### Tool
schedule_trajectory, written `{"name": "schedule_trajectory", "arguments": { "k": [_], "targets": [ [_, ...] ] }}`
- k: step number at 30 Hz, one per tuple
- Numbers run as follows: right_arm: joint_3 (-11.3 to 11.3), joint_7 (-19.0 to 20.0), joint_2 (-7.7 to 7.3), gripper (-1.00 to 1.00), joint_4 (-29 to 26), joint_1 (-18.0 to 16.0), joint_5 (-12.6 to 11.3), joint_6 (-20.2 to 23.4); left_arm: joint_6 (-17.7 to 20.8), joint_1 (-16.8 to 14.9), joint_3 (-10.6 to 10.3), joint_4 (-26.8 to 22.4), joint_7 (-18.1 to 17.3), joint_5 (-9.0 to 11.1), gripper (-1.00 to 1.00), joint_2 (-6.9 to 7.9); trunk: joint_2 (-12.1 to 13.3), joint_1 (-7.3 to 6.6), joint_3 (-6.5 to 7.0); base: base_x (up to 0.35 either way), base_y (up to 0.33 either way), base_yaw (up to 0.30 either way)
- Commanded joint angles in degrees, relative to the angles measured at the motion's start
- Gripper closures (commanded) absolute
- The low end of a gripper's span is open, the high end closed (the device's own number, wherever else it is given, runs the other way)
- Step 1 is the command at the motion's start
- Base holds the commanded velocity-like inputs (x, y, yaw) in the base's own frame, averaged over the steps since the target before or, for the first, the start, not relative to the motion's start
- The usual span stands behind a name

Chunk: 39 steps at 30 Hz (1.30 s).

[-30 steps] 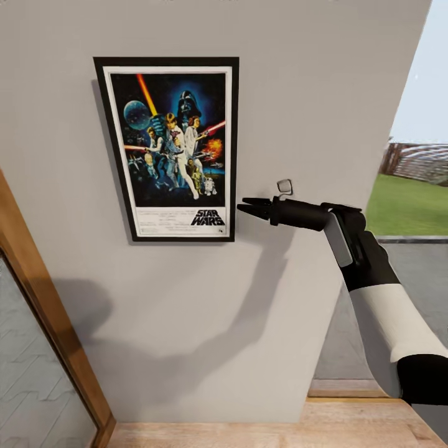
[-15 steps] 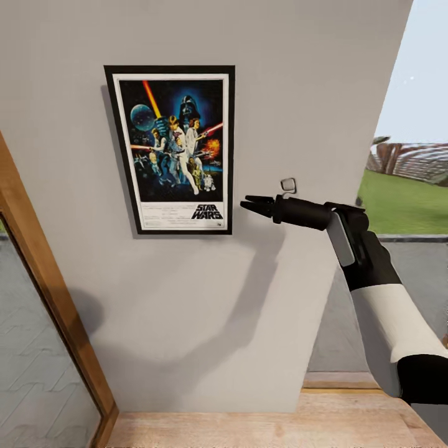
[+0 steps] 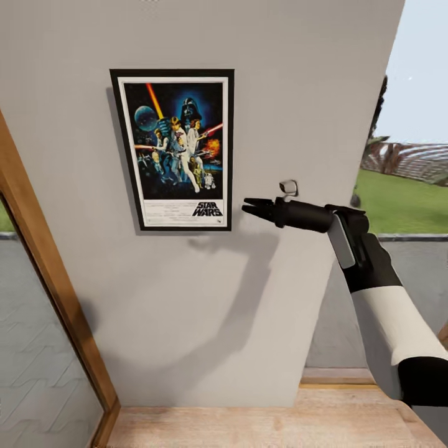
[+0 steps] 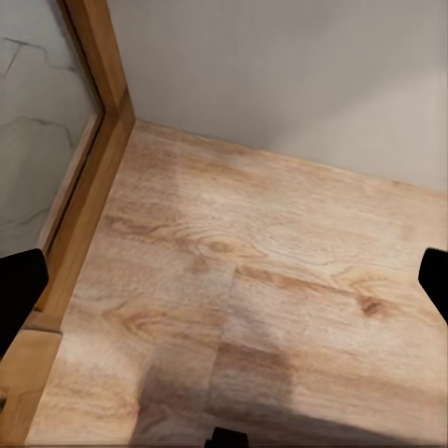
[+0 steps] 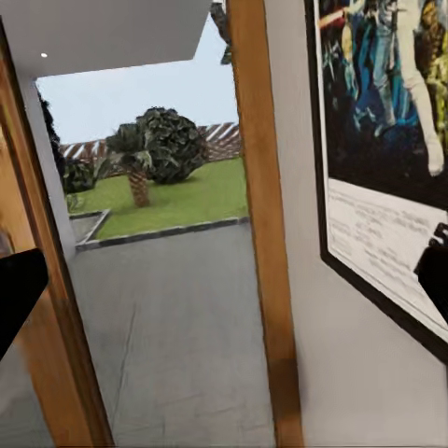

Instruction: Pick up the poster from the kitchen countertop and hang it on one of the wall nails in the kitchen.

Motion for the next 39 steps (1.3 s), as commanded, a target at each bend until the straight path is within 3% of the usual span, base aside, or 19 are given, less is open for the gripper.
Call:
{"name": "schedule_trajectory", "arguments": {
  "k": [1, 3, 4, 6, 7, 8, 9, 10, 11, 13, 17, 24, 29, 32, 34, 35, 36, 37, 39],
  "targets": [
    [0.1, 0.2, -0.11, -1.00, -0.1, 0.3, -0.4, 0.4, -0.1, 0.0, 0.2, -0.1, -0.4, 0.0, -1.00, -0.04, -0.1, 0.02, -0.08, -0.066, 0.000, 0.000],
    [0.1, 1.1, -0.43, -1.00, -2.0, 2.2, -0.3, 0.4, -0.1, 0.0, 0.2, -0.1, -0.4, 0.0, -1.00, -0.02, -0.1, 0.02, -0.08, -0.034, 0.000, 0.000],
    [0.1, 2.0, -1.08, -1.00, -7.9, 7.2, -0.1, 0.4, -0.1, 0.0, 0.3, 0.0, -0.5, 0.0, -1.00, 0.03, -0.1, 0.02, -0.08, -0.007, 0.000, 0.000],
    [0.1, 2.2, -2.31, -1.00, -9.6, 9.8, -0.1, 0.4, -0.1, 0.0, 0.4, 0.0, -0.5, 0.0, -1.00, 0.05, -0.1, 0.02, -0.08, -0.004, 0.000, 0.000],
    [0.1, 2.3, -3.47, -1.00, -10.1, 24.5, 0.2, -7.2, -0.1, 0.0, 0.6, 0.0, -0.5, 0.3, -1.00, 0.05, -0.1, 0.02, -0.08, 0.000, 0.000, 0.000],
    [0.1, 2.3, -3.48, -1.00, -9.9, 25.9, 0.2, -8.2, -0.1, 0.0, 0.6, 0.0, -0.5, 0.3, -1.00, 0.05, -0.1, 0.02, -0.08, 0.000, 0.000, 0.000],
    [0.1, 2.3, -3.62, -1.00, -9.1, 29.8, 0.3, -10.9, -0.1, 0.0, 0.7, 0.0, -0.5, 0.4, -1.00, 0.05, -0.1, 0.02, -0.08, 0.000, 0.000, 0.000],
    [0.1, 2.2, -5.02, -1.00, -1.8, 36.9, 0.3, -15.6, -0.1, 0.0, 0.7, -0.1, -0.5, 0.5, -1.00, 0.05, -0.1, 0.02, -0.08, 0.000, 0.000, 0.000],
    [0.1, 2.2, -5.98, -1.00, 2.3, 38.9, 0.2, -18.8, -0.1, 0.0, 0.7, -0.1, -0.9, 0.5, -1.00, 0.05, -0.1, 0.02, -0.08, 0.000, 0.000, 0.000],
    [0.1, 2.3, -6.63, -1.00, 5.1, 40.2, 0.2, -21.2, -0.1, 0.0, 0.8, -0.1, -1.5, 0.5, -1.00, 0.04, -0.1, 0.02, -0.08, 0.000, 0.000, 0.000],
    [0.1, 2.3, -8.49, -1.00, 16.1, 43.6, 0.1, -28.9, 0.1, 0.0, 0.9, -0.1, -4.2, 0.5, -1.00, 0.04, -0.1, 0.02, -0.08, 0.000, 0.000, 0.000],
    [0.1, 1.7, -9.39, -1.00, 34.5, 44.7, 0.2, -37.1, 0.3, 0.0, 0.5, 0.0, -5.1, 0.5, -1.00, -0.03, -0.1, 0.02, -0.08, 0.000, 0.000, 0.000],
    [0.3, -1.1, -11.27, -1.00, 48.5, 44.8, 0.3, -41.1, 0.5, 0.0, 0.3, 0.1, -5.1, 0.4, -1.00, -0.16, -0.1, 0.02, -0.08, 0.000, 0.000, 0.000],
    [0.6, -6.6, -11.69, -1.00, 56.4, 44.8, 0.3, -42.9, 0.5, 0.0, 0.5, 0.9, -5.0, 0.3, -1.00, -0.24, -0.1, 0.02, -0.08, 0.000, 0.000, 0.000],
    [0.8, -13.3, -11.70, -1.00, 60.9, 44.9, 0.4, -43.8, 0.3, 0.0, 0.4, 3.6, -4.9, 0.3, -1.00, -0.23, -0.1, 0.02, -0.08, 0.000, 0.000, 0.000],
    [0.9, -20.5, -11.51, -1.00, 64.2, 44.9, 0.4, -44.2, 0.2, 0.0, 0.3, 6.5, -4.9, 0.2, -1.00, -0.22, -0.1, 0.02, -0.08, 0.000, 0.000, 0.000],
    [1.0, -23.3, -11.39, -1.00, 65.1, 44.9, 0.4, -44.3, 0.1, 0.0, 0.3, 7.5, -4.9, 0.2, -1.00, -0.20, -0.1, 0.02, -0.08, 0.000, 0.000, 0.000],
    [1.1, -31.8, -10.61, -1.00, 66.7, 44.9, 0.3, -44.4, 0.0, 0.0, 0.5, 9.5, -4.7, 0.2, -1.00, -0.16, -0.1, 0.02, -0.08, 0.000, 0.000, 0.000],
    [1.1, -37.4, -9.77, -1.00, 67.4, 44.9, 0.3, -44.5, 0.0, 0.0, 0.6, 10.5, -4.4, 0.1, -1.00, -0.12, -0.1, 0.02, -0.08, 0.000, 0.000, 0.000]
  ]
}}
